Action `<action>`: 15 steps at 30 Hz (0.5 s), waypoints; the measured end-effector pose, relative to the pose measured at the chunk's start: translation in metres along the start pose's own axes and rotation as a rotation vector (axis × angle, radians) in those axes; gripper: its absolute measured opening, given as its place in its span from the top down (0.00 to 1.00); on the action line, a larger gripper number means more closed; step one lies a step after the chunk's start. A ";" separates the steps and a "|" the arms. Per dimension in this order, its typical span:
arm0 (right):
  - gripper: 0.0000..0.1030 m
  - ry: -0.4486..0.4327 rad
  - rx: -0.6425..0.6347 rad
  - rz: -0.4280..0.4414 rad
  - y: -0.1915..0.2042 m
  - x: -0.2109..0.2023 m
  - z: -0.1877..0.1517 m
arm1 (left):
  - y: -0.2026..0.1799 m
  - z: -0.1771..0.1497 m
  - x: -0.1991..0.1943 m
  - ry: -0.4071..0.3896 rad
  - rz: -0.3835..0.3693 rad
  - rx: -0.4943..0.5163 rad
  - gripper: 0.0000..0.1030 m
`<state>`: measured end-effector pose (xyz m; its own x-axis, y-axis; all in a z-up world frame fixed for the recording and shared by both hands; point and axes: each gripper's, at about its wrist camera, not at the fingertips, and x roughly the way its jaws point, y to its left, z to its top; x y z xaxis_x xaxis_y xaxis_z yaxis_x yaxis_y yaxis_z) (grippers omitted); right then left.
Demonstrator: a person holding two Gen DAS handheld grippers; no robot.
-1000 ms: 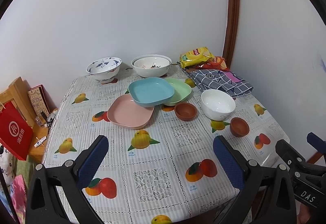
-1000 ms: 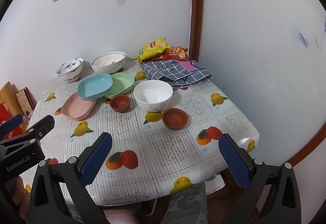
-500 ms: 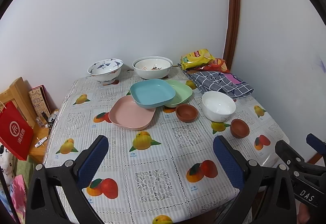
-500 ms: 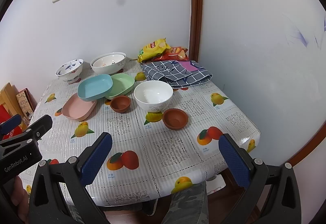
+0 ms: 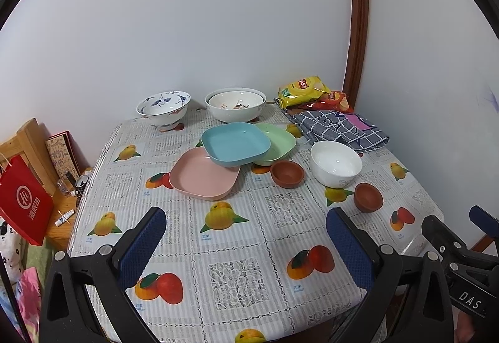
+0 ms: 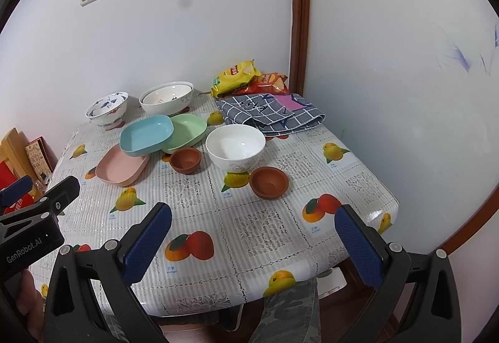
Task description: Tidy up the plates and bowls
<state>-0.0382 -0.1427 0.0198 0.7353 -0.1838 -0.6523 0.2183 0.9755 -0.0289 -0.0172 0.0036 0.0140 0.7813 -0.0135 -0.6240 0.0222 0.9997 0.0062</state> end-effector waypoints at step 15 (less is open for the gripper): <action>0.00 0.002 0.003 -0.011 -0.001 0.000 -0.001 | 0.001 0.000 -0.004 -0.005 0.002 -0.002 0.00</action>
<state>-0.0396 -0.1440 0.0188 0.7320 -0.1939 -0.6531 0.2281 0.9731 -0.0332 -0.0202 0.0042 0.0168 0.7846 -0.0115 -0.6199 0.0195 0.9998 0.0061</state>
